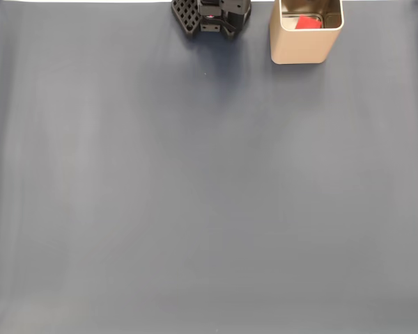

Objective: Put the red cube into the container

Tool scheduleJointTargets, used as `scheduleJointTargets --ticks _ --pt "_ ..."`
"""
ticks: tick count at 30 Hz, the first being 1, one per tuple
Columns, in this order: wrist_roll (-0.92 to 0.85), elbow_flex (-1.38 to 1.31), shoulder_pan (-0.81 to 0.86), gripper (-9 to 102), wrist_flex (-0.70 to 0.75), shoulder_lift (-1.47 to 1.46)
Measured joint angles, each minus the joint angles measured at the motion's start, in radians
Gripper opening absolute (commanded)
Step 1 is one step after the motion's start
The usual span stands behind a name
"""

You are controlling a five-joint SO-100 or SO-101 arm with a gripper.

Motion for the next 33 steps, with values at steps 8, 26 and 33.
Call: scheduleJointTargets --ticks 8,26,33 --pt "-0.005 0.000 0.000 36 0.000 0.000" --pt "0.000 0.000 0.081 3 -0.025 -0.006" --pt "0.020 -0.008 0.279 0 -0.057 -0.046"
